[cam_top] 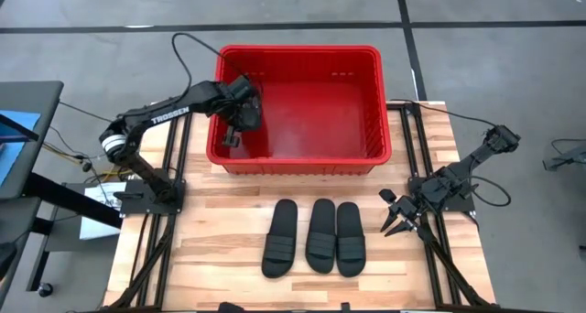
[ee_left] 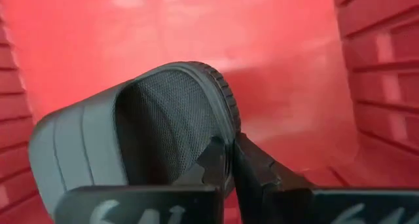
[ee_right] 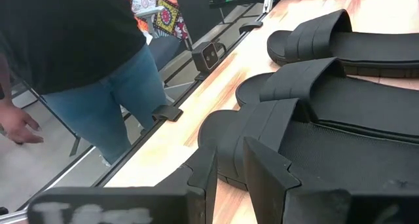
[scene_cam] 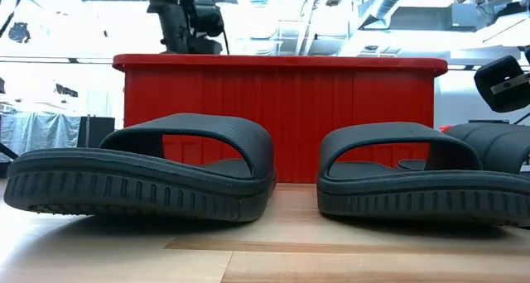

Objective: Pick and place slides into bin
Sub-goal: Put the left black slide into the red bin

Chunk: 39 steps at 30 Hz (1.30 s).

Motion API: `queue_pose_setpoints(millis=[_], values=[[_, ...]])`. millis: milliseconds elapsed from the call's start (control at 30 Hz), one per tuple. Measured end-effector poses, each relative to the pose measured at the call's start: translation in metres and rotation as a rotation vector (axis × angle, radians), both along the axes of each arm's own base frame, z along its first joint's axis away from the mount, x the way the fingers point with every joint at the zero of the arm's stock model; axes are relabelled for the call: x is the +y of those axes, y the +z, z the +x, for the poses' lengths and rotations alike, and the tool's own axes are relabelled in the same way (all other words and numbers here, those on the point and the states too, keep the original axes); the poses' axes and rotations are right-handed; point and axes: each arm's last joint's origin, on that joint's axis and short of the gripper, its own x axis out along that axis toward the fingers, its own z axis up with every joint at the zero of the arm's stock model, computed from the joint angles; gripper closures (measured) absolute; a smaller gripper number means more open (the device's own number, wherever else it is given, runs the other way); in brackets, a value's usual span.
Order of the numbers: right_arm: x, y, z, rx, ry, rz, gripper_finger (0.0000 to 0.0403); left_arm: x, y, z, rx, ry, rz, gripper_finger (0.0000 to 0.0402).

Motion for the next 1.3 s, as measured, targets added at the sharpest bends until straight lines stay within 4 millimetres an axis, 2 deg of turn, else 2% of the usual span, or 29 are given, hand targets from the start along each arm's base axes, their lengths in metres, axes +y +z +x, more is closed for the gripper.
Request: queue_pose_setpoints(millis=[133,433,1033,1300], values=[[0.0000,0.0001,0.0000,0.000,0.000,0.000,0.0337,0.0061,-0.0069,0.0004,0.023,0.005,-0.012,0.0402],[0.0000,0.0001,0.0000,0.000,0.000,0.000,0.0337,0.0112,-0.0070,-0.0040,0.033,0.007,-0.007,0.0402],[0.0000,0.0001,0.0000,0.000,0.000,0.000,0.0337,0.0101,-0.0075,-0.0051,0.045,0.006,-0.018,0.0401],[0.0000,0.0001,0.0000,-0.001,0.001,0.000,0.0337,0.0101,-0.0074,-0.0050,0.044,0.006,-0.017,0.0368]])
